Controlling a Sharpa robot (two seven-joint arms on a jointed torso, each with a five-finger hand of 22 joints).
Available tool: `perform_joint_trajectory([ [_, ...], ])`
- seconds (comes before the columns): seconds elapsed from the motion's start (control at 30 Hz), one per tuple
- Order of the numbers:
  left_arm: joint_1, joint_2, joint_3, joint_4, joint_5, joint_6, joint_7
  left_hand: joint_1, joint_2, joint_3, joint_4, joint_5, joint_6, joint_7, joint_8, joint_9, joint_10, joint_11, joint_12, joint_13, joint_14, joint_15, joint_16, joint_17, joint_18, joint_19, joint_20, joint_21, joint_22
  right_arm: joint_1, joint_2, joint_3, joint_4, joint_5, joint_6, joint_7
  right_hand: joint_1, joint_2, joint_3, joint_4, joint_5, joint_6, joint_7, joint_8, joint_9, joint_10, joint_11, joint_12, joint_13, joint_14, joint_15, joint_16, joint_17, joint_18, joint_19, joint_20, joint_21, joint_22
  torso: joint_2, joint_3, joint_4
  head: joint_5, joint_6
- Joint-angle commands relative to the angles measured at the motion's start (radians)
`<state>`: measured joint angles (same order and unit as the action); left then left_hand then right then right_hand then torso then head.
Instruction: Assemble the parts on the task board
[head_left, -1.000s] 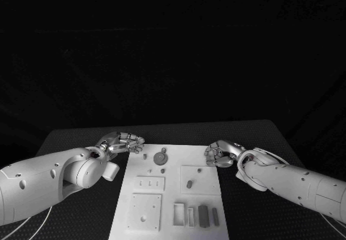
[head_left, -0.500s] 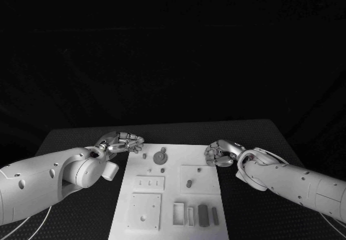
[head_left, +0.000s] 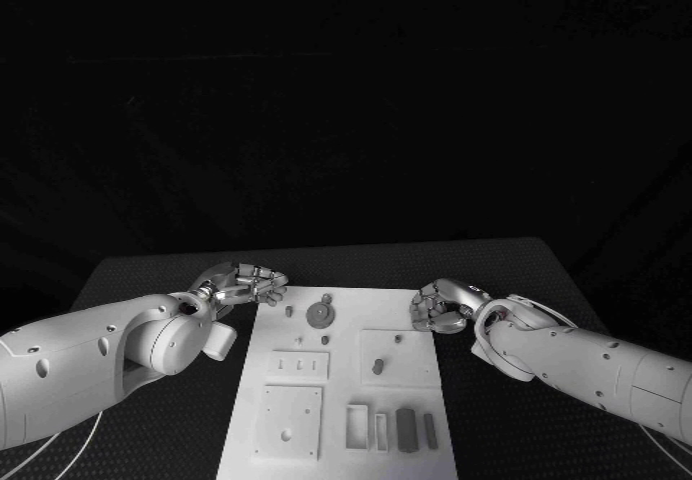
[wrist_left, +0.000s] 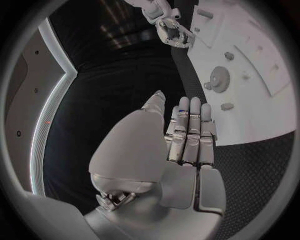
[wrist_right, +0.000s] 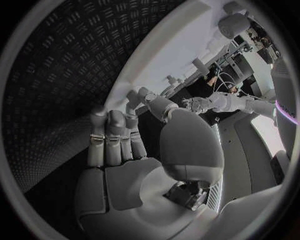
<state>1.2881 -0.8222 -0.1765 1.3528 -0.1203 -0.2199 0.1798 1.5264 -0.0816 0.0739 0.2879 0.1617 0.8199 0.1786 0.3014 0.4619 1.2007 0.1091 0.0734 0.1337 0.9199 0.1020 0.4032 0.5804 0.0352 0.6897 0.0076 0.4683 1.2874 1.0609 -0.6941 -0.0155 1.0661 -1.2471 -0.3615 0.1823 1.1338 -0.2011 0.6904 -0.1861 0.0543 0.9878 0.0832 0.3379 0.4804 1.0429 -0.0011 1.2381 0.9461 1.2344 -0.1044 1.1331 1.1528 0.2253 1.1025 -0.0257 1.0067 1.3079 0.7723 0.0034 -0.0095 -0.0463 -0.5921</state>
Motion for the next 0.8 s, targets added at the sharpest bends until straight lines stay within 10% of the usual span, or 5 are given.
perform_joint_trajectory([
  [0.03,0.000,0.000,0.001,0.002,-0.003,0.015,0.006,0.006,0.003,-0.006,0.000,-0.003,-0.003,-0.002,-0.006,0.002,-0.007,-0.002,-0.004,-0.001,0.001,0.001,-0.007,0.001,0.012,-0.003,-0.004,0.005,-0.001,-0.001,-0.001,0.000,0.002,0.003,-0.005,0.011,0.003,0.012,0.015,0.004,-0.006,0.052,0.011,0.020,0.014,0.000,-0.014,0.004,-0.001,0.000,-0.013,0.005,0.002,0.037,0.003,-0.005,0.009,0.017,0.000,0.0000,0.0007,0.000,-0.002],
  [0.57,0.000,-0.003,0.001,0.008,-0.017,0.022,-0.023,0.000,0.005,-0.009,0.002,-0.004,-0.002,-0.001,-0.007,0.002,-0.007,-0.001,-0.003,-0.001,0.007,0.001,-0.006,0.004,0.012,-0.001,-0.004,0.007,-0.002,0.001,-0.005,0.011,0.022,-0.028,-0.033,-0.017,0.015,0.031,0.046,-0.002,-0.006,0.071,0.002,0.030,0.027,0.004,-0.023,0.006,-0.001,0.003,-0.023,0.010,0.003,0.037,0.007,-0.012,0.016,0.018,-0.001,-0.0004,-0.0006,0.002,0.004],
  [0.8,0.011,-0.006,0.006,0.024,-0.054,0.010,-0.104,-0.070,0.008,-0.020,0.004,-0.022,0.024,-0.005,0.003,0.008,0.032,-0.005,0.011,0.009,0.052,-0.006,0.019,0.026,0.019,0.020,-0.011,0.023,0.000,0.083,0.006,0.017,0.049,-0.114,-0.008,-0.069,0.016,0.029,0.051,-0.007,-0.006,0.076,0.000,0.033,0.031,0.005,-0.025,0.007,-0.001,0.005,-0.025,0.012,0.003,0.037,0.009,-0.014,0.019,0.018,-0.003,-0.0015,-0.0011,0.000,0.016],
])
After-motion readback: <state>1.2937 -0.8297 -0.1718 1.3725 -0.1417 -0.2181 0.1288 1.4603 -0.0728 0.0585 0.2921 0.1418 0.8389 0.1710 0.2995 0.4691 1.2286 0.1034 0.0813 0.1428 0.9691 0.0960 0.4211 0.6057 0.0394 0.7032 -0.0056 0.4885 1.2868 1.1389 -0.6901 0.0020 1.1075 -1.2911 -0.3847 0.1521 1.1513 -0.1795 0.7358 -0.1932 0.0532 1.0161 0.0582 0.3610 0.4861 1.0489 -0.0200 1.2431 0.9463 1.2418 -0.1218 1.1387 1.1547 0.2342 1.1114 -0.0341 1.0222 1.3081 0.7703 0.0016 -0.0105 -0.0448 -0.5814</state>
